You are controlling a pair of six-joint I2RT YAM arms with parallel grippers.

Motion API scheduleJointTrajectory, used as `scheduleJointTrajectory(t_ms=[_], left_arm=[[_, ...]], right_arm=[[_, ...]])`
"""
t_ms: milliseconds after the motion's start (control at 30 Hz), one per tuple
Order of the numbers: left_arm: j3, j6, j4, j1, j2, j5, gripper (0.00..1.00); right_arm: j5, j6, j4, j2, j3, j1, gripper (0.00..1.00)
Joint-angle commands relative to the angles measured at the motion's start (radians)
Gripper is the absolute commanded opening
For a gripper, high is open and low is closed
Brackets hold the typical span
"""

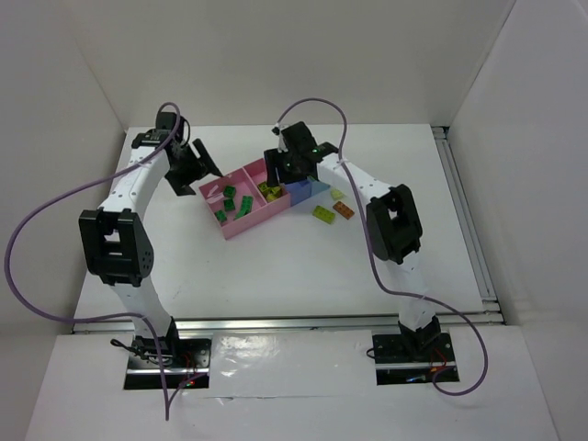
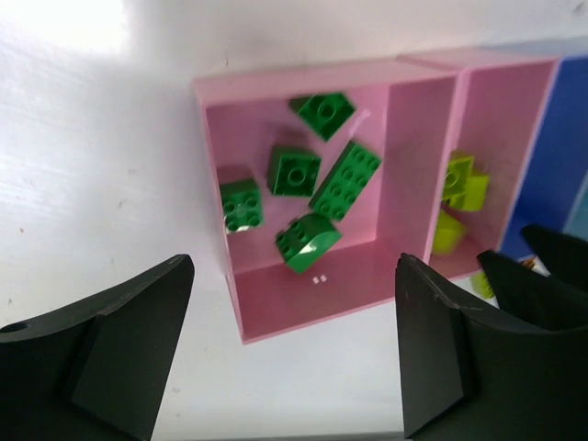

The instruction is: Sort the legos into containers by color

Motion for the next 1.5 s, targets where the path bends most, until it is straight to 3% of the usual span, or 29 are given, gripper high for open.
scheduleJointTrajectory(t_ms=[0, 133, 233, 267, 333, 467, 567, 767, 900, 1233, 1400, 1467], left_arm=[[-0.013, 0.008, -0.011, -0.017, -0.04, 0.033, 0.9], [-0.046, 0.019, 0.012, -0.017, -0.069, 0.013, 0.88], [-0.047, 0.019, 0.026, -0.017, -0.092, 0.004, 0.87], [-0.057, 0.028, 0.041, -0.026, -0.104, 0.004, 0.87], [-0.066, 0.039, 0.066, -0.039, -0.13, 0.004, 0.86], [-0.102, 0.083, 0.116, -0.08, -0.169, 0.004, 0.86], [-0.113, 0.107, 0.149, -0.101, -0.193, -0.006, 0.84], [-0.113, 0.116, 0.161, -0.131, -0.184, 0.014, 0.82], [-0.113, 0.116, 0.179, -0.155, -0.206, -0.007, 0.82], [-0.123, 0.125, 0.18, -0.164, -0.229, 0.013, 0.81], [-0.123, 0.139, 0.189, -0.174, -0.229, 0.037, 0.78], [-0.113, 0.18, 0.189, -0.2, -0.22, 0.05, 0.78]], right_arm=[[0.083, -0.009, 0.001, -0.012, 0.081, 0.033, 0.69], [0.187, 0.0, 0.079, -0.195, -0.065, 0.033, 0.64], [0.312, 0.056, 0.126, -0.341, -0.236, 0.002, 0.44], [0.345, 0.076, 0.138, -0.377, -0.282, -0.009, 0.3], [0.386, 0.118, 0.15, -0.467, -0.425, -0.059, 0.24], [0.378, 0.136, 0.083, -0.536, -0.605, -0.15, 0.26], [0.319, 0.109, 0.037, -0.536, -0.691, -0.184, 0.48], [0.296, 0.061, -0.023, -0.425, -0.671, -0.193, 0.59], [0.319, 0.04, -0.043, -0.333, -0.605, -0.193, 0.73], [0.44, -0.011, 0.012, -0.202, -0.505, -0.193, 0.73], [0.356, -0.022, 0.095, -0.19, -0.539, -0.223, 0.73], [0.298, -0.032, 0.104, -0.19, -0.554, -0.223, 0.64]])
